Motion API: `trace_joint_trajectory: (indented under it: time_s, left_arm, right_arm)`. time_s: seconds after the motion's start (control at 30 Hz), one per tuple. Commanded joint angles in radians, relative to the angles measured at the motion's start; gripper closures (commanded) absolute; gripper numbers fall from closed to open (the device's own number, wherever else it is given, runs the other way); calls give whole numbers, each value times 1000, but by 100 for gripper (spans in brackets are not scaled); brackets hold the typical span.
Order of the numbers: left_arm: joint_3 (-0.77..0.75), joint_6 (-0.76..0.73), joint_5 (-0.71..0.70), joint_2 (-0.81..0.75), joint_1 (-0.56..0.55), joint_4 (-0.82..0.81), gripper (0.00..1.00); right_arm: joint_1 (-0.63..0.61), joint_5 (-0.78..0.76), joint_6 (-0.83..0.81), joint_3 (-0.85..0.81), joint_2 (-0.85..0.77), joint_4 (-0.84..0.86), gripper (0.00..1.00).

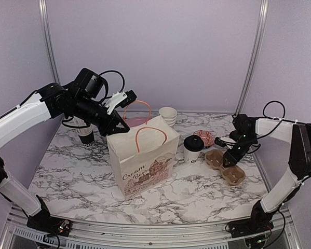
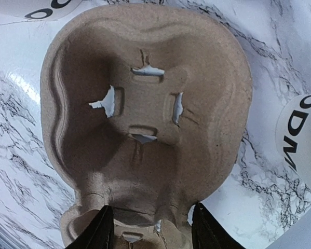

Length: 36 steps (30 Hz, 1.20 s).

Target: Pack the takeout coffee

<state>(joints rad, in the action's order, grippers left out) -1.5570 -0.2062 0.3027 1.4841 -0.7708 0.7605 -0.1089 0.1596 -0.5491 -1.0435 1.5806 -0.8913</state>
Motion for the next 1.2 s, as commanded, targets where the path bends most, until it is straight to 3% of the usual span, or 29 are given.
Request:
trace_joint_trajectory:
  time_s: [0.0, 0.23, 1.17]
  left_arm:
    - [4, -8, -8, -21, -4, 8, 100]
    - [8, -10, -10, -16, -4, 7, 100]
    - [21, -10, -23, -17, -9, 7, 100]
  right_arm:
    - [-26, 12, 30, -45, 0, 3, 50]
    - [-68, 17, 29, -64, -64, -15, 47]
    - [-72, -21, 33, -50, 36, -18, 56]
